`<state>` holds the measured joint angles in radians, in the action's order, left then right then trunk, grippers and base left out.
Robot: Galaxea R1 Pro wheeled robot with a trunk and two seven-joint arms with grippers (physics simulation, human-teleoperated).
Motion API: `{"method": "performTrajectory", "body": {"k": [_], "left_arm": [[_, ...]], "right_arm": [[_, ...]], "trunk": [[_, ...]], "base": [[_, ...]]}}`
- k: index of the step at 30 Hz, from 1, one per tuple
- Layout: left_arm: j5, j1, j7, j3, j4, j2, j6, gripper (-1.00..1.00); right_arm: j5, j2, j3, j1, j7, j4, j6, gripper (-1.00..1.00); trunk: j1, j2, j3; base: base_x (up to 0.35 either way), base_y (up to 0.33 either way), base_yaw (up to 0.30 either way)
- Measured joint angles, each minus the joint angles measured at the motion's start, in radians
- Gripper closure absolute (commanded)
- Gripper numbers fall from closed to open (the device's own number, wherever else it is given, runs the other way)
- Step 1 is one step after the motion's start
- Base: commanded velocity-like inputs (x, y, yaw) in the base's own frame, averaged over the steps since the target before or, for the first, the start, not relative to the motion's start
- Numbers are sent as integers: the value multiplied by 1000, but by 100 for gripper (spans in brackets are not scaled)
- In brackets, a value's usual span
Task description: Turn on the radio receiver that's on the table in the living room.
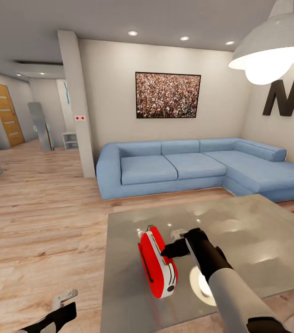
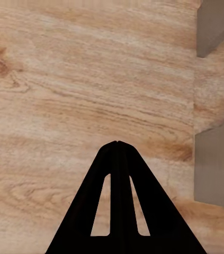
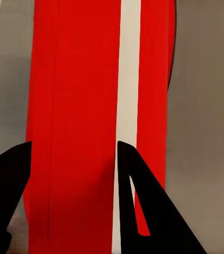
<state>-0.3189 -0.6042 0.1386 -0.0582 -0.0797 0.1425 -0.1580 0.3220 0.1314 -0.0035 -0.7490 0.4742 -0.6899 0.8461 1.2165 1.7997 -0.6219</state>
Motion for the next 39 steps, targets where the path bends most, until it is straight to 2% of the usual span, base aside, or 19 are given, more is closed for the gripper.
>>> {"method": "performTrajectory", "body": {"k": [2,3,7,10,19,26,28,29,31,34,37,39], "left_arm": [[0,6,1,0,0,-11,0,100],[0,12,1,0,0,-17,1,100],[-1,35,2,0,1,-39,1,100],[-2,42,3,0,1,-52,1,100],[-3,43,2,-2,1,-50,2,100],[-3,43,0,-2,1,-48,2,100],[-3,43,0,-2,1,-48,2,100],[-3,43,0,-2,1,-47,2,100],[-3,43,0,-2,2,-47,2,100],[-3,43,-1,-2,1,-47,2,100],[-3,43,0,-2,2,-47,2,100],[-3,43,0,-2,1,-47,2,100]], "right_arm": [[-5,6,1,-11,-1,-11,8,100],[-12,1,5,-17,-4,-17,11,100],[29,-21,9,-29,-2,-19,5,100],[45,-23,11,-30,-4,-20,6,100],[58,-24,11,-30,-6,-20,17,100],[64,-24,13,-30,-6,-20,19,100],[-15,-24,13,-30,-5,-20,23,100],[-25,-24,13,-30,-5,-20,26,100],[18,-24,13,-30,-8,-19,15,100],[-7,-24,13,-30,-6,-19,22,100],[7,-24,13,-30,-6,-19,18,100],[0,-24,13,-30,-6,-19,20,100]], "trunk": [[0,0,0],[0,0,0],[0,0,0],[0,0,0],[0,0,0],[27,49,-22],[34,63,-28],[35,63,-28],[35,63,-28],[35,63,-28],[35,63,-28],[35,63,-28]], "base": [[0,0,0],[0,0,0],[0,0,0],[0,0,0],[0,0,0],[0,0,0],[0,0,0],[0,0,0],[0,0,0],[0,0,0],[0,0,0],[0,0,0]]}}
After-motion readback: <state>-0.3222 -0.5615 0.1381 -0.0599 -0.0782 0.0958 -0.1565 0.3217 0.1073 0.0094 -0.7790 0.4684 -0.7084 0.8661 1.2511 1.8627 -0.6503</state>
